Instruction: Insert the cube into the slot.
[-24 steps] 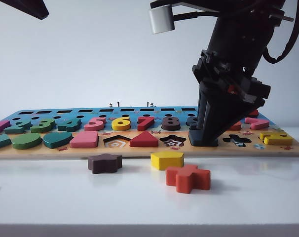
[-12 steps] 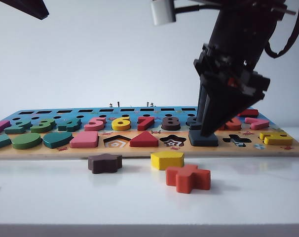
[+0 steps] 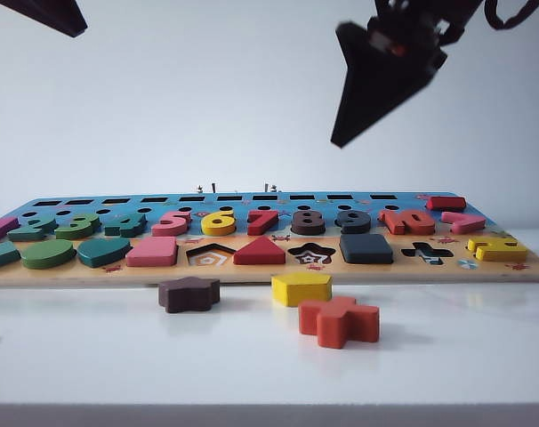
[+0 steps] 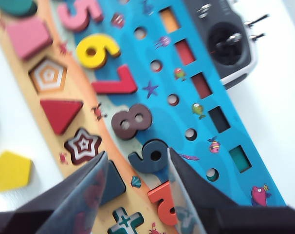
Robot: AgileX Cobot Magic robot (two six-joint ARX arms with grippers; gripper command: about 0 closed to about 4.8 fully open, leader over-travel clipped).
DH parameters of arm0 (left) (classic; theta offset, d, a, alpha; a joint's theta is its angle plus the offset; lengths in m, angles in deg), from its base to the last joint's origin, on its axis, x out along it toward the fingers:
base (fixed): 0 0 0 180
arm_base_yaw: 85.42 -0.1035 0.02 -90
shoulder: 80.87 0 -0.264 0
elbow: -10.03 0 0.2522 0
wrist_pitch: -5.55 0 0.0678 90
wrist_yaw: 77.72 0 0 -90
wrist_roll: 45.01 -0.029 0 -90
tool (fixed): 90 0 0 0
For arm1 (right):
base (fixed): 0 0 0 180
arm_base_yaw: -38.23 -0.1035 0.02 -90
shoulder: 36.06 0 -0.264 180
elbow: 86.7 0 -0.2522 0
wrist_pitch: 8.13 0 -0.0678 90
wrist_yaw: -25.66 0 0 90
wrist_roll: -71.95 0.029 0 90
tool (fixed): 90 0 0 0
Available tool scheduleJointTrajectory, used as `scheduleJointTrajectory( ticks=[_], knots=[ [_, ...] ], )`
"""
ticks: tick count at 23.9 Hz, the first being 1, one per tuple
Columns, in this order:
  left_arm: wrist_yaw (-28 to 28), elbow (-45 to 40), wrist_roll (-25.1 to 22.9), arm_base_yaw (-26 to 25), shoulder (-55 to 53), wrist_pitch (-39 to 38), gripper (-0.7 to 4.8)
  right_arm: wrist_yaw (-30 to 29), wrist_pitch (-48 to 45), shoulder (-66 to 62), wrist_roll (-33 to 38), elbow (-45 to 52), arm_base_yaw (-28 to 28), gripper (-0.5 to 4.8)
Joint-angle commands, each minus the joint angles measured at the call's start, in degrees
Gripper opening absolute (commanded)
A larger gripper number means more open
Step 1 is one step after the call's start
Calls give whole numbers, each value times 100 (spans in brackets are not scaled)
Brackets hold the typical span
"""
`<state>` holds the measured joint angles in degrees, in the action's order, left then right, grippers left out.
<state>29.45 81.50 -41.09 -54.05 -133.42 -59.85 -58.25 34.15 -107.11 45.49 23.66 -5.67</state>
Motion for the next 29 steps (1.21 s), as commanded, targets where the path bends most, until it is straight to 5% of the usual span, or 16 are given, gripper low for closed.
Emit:
scheduleJointTrajectory(
  ticks=[1, 8, 14, 20, 29],
  knots=[
    [-584, 22, -44, -44, 120, 114, 20, 70, -273, 221, 590, -28, 13, 229],
    [-1073, -46, -44, -605, 415, 743, 20, 629, -514, 470, 986, -26, 57, 229],
    [-1342, -46, -46, -1722, 800, 1458, 20, 844, -404, 643, 1722, 35, 393, 229],
    [-1375, -48, -48, -2612, 1130, 1744, 20, 240, -584, 1241, 2439, 581, 1335, 229],
    [-2138, -625, -686, -2702, 1939, 2675, 20, -463, -621, 2433, 2542, 1626, 2437, 229]
  ],
)
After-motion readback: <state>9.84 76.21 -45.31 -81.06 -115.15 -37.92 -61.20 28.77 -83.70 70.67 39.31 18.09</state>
